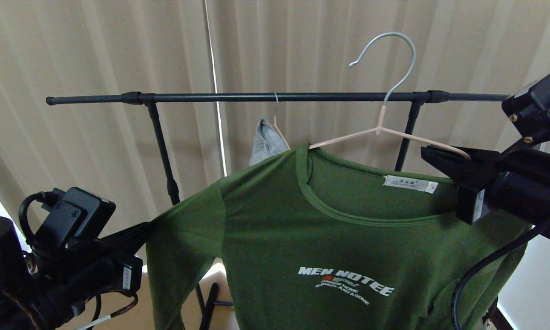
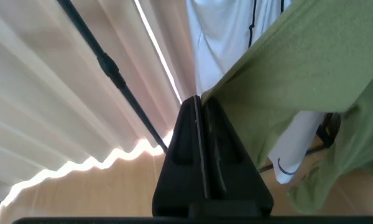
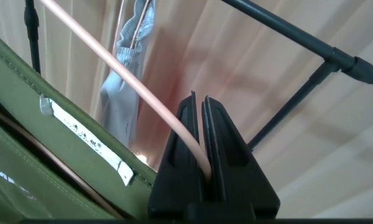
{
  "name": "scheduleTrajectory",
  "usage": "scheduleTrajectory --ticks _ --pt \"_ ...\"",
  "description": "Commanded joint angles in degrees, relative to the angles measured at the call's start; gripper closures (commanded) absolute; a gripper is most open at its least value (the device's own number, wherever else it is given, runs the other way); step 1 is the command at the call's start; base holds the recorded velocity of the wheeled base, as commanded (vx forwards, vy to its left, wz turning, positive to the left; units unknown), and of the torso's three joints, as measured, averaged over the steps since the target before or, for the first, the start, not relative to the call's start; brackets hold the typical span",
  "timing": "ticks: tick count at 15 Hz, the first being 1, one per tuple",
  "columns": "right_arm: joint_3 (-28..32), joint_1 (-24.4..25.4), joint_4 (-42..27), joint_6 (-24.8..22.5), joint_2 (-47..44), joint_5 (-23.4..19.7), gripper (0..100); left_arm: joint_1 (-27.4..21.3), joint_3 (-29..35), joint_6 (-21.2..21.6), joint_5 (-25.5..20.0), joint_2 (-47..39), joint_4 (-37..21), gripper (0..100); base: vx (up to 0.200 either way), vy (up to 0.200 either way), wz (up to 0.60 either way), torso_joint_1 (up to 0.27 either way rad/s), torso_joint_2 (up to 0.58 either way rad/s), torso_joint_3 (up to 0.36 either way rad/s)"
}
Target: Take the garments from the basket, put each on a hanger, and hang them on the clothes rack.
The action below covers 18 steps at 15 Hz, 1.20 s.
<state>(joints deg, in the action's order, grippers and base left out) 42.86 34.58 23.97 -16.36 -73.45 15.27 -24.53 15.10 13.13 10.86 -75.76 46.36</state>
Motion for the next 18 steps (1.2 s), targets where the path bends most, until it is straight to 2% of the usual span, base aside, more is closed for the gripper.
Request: scheduleTrajectory --ticks 1,2,4,6,7,8,10,11,14,16,18 --pt "-0.4 0.0 0.0 0.0 0.0 0.0 100 0.0 -0.5 -0.2 -0.1 1.0 0.0 100 0.000 0.000 0.00 0.000 0.00 0.000" --pt "-0.8 0.0 0.1 0.0 -0.1 0.0 100 0.0 -0.6 -0.5 -0.1 1.7 0.0 0 0.000 0.000 0.00 0.000 0.00 0.000" --pt "-1.0 -0.7 0.1 0.0 -0.4 0.0 100 0.1 0.1 -0.6 -0.1 3.2 0.1 0 0.000 0.000 0.00 0.000 0.00 0.000" --pt "-1.6 -4.5 0.0 0.0 -0.4 0.2 100 0.2 0.7 -1.5 -0.2 7.0 0.0 0 0.000 0.000 0.00 0.000 0.00 0.000" --pt "-1.6 -4.9 0.0 -0.1 -0.4 0.2 100 0.2 0.6 -1.5 -0.2 7.4 0.0 0 0.000 0.000 0.00 0.000 0.00 0.000" --pt "-1.8 -9.8 -0.3 -0.1 -0.1 0.3 100 0.2 0.0 -1.8 -0.3 11.1 0.0 0 0.000 0.000 0.00 0.000 0.00 0.000" --pt "-2.0 -16.0 -0.6 -0.1 0.1 0.3 100 0.3 -1.0 -1.9 -0.2 14.0 -0.1 0 0.000 0.000 0.00 0.000 0.00 0.000" --pt "-2.5 -20.6 -0.4 -0.2 0.1 0.3 100 0.3 -1.8 -2.8 -0.2 15.1 -0.1 0 0.000 0.000 0.00 0.000 0.00 0.000" --pt "-3.6 -29.8 -0.1 -0.2 0.1 0.3 100 1.1 -2.2 -7.2 -0.3 15.8 0.0 0 0.000 0.000 0.00 0.000 0.00 0.000" --pt "-3.9 -32.9 -0.1 -0.2 0.0 0.3 100 2.6 -1.8 -7.2 -0.3 16.2 0.0 0 0.000 0.000 0.00 0.000 0.00 0.000" --pt "-4.0 -33.3 -0.2 -0.2 0.0 0.4 100 2.6 -2.3 -6.9 -0.3 17.9 0.0 0 0.000 0.000 0.00 0.000 0.00 0.000"
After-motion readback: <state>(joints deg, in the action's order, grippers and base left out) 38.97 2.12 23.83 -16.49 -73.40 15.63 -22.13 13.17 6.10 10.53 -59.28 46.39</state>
